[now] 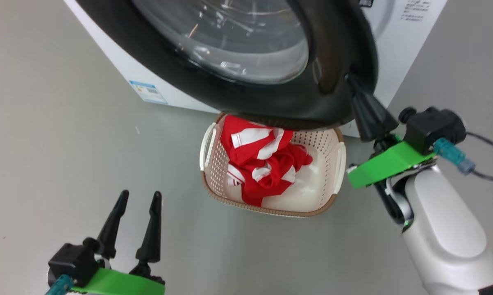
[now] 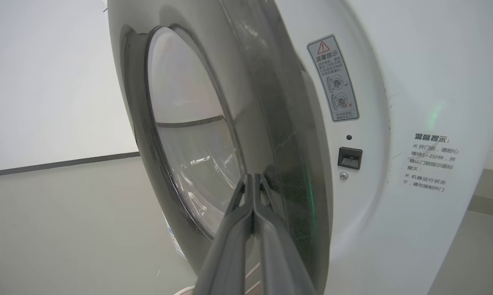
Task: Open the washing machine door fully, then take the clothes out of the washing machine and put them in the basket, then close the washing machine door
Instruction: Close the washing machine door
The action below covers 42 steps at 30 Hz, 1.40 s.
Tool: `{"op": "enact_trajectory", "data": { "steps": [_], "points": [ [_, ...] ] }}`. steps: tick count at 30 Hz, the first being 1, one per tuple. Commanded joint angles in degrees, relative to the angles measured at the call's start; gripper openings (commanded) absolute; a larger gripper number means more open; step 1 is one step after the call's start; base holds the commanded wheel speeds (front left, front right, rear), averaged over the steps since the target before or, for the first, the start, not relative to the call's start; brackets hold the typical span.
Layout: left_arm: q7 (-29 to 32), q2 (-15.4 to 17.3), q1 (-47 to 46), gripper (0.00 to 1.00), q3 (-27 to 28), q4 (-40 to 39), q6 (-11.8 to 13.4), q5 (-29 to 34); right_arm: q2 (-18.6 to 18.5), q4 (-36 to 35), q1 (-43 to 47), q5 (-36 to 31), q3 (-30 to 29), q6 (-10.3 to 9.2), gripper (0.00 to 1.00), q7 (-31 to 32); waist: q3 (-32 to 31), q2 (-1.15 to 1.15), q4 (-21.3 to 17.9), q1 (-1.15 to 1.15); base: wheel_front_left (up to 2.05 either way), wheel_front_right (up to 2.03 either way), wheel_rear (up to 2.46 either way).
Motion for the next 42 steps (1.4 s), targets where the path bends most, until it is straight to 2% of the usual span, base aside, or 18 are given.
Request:
{"op": "enact_trajectory", "data": {
  "steps": [1,12,22,38,42],
  "points": [
    [-0.7,0.7,-1.8,1.00,1.5,-1.6,-0.3,-0.5,0.4,-1.0,-2.3,-0.5,0.3,0.17,0.00,-0.4,1.8,0.00,1.0,0.00,0.00,0.00,0.00],
    [-0.7,0.2,-5.7,1.00,-0.1,-2.3,-0.3,-2.1,-0.7,-0.8,-9.9,-3.8,-3.8,0.17,0.00,-0.4,7.5,0.00,2.9,0.00,0.00,0.00,0.00],
    [-0.7,0.0,-7.6,1.00,-1.3,-2.4,-0.3,-2.9,-0.6,-1.5,-13.7,-6.2,-7.9,0.17,0.00,-0.4,10.3,0.00,4.2,0.00,0.00,0.00,0.00],
    [-0.7,-0.2,-8.9,1.00,-2.3,-2.2,-0.3,-3.4,0.2,-3.1,-17.3,-8.6,-13.0,0.17,0.00,-0.4,11.6,0.00,5.0,0.00,0.00,0.00,0.00],
    [-0.7,-0.2,-8.8,1.00,-2.1,-1.8,-0.3,-3.2,0.5,-2.6,-16.3,-8.5,-12.6,0.17,0.00,-0.4,10.7,0.00,4.5,0.00,0.00,0.00,0.00]
  ]
}}
